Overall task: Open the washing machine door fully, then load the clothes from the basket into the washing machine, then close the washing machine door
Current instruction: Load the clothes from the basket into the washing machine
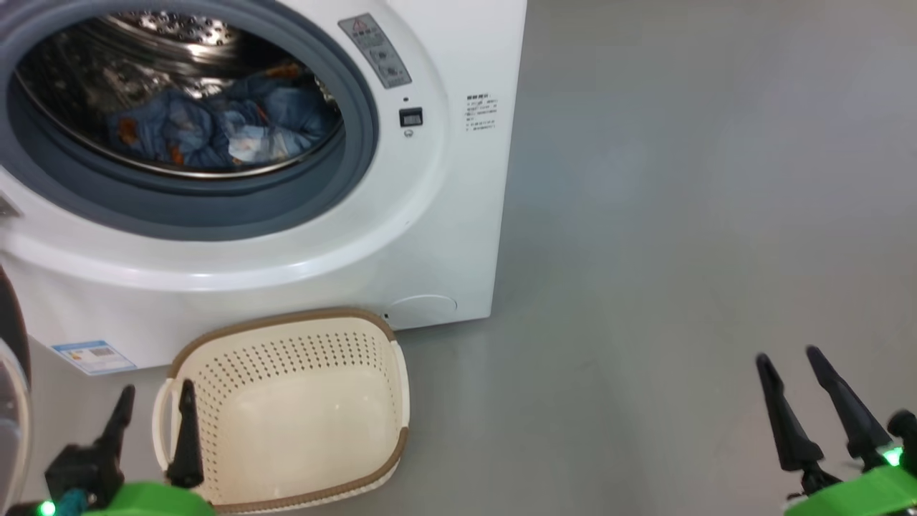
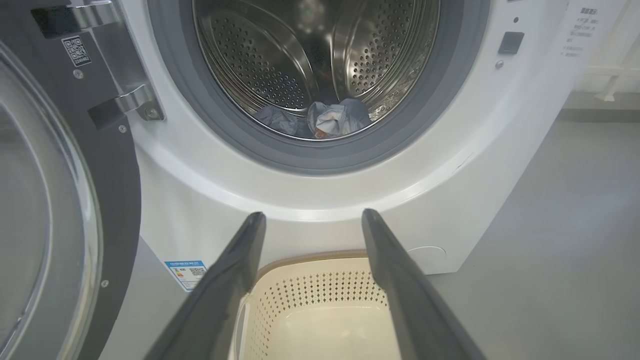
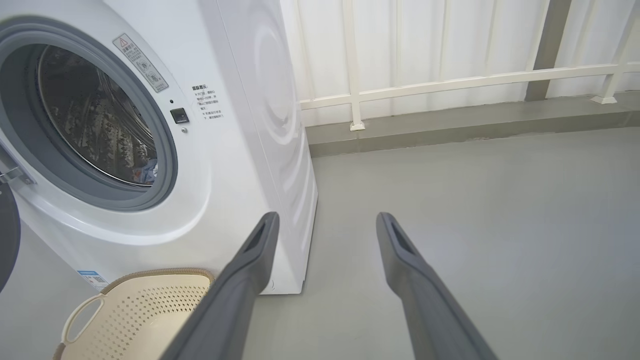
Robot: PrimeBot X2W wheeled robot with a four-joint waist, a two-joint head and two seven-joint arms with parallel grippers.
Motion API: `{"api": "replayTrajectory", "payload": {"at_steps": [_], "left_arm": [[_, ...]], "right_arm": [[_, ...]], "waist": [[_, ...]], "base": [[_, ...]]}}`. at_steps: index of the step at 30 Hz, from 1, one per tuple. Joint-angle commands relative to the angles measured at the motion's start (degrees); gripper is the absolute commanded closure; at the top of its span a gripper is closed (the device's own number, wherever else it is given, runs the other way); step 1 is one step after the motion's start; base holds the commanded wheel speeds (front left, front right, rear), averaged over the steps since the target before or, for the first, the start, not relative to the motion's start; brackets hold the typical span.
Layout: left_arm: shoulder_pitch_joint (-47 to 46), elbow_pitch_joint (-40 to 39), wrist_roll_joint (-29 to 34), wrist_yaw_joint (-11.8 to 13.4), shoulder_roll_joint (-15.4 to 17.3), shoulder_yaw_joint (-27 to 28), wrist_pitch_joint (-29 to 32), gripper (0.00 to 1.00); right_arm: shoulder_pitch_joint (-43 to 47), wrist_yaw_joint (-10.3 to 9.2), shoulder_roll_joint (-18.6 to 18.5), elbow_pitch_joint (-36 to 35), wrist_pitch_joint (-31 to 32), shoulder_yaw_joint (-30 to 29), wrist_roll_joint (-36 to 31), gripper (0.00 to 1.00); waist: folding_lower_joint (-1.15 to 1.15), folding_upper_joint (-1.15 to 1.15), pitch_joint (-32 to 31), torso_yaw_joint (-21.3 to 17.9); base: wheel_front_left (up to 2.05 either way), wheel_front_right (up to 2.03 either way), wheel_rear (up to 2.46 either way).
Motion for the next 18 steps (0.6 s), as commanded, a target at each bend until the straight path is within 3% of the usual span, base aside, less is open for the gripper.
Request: {"api": "replayTrajectory", "payload": {"at_steps": [1,18], "left_arm": [[1.17,-2.92,-0.35,-0.26,0.70,1.56,-0.37,0.00],[7.76,-8.88,-1.86,1.08,0.43,0.51,-0.37,0.00]], "right_arm": [[1.51,0.09,-1.05,-1.26,-0.27,0.22,-0.49,0.00],[3.40,0.09,-0.20,-1.85,-0.27,-1.48,-0.99,0.00]], "waist": [[0.01,0.00,-1.17,0.27],[0.01,0.00,-2.44,1.17]], "base": [[0.00,0.00,0.00],[0.00,0.00,0.00]]}}
